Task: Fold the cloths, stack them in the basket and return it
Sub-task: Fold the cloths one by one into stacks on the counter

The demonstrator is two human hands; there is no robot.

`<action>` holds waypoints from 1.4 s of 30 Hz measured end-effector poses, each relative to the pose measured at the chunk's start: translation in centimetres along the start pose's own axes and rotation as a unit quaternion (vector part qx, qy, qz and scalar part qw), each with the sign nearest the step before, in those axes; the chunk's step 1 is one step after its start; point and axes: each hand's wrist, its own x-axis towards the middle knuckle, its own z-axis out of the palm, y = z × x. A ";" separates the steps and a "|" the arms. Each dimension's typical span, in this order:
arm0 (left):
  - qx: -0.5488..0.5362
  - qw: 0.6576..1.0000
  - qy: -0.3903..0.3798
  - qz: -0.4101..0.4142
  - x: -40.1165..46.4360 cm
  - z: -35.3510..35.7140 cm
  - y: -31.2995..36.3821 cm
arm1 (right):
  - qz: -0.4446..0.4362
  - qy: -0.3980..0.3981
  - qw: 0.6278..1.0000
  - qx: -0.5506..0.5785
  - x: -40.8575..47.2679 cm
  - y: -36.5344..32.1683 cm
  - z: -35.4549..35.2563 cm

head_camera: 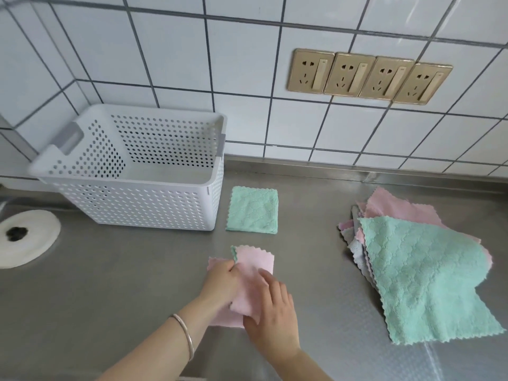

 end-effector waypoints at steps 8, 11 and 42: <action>-0.007 0.998 0.042 -0.047 0.3 -1.6 -5.1 | 0.002 -0.193 0.978 -0.075 -1.5 1.1 3.8; -0.014 0.997 0.050 -0.055 0.3 -1.4 -5.6 | -0.002 -0.209 0.974 -0.087 -1.8 0.9 4.2; 0.201 0.961 0.161 -0.098 -0.2 0.1 -8.1 | 0.227 -0.221 0.947 0.053 -0.3 0.9 1.6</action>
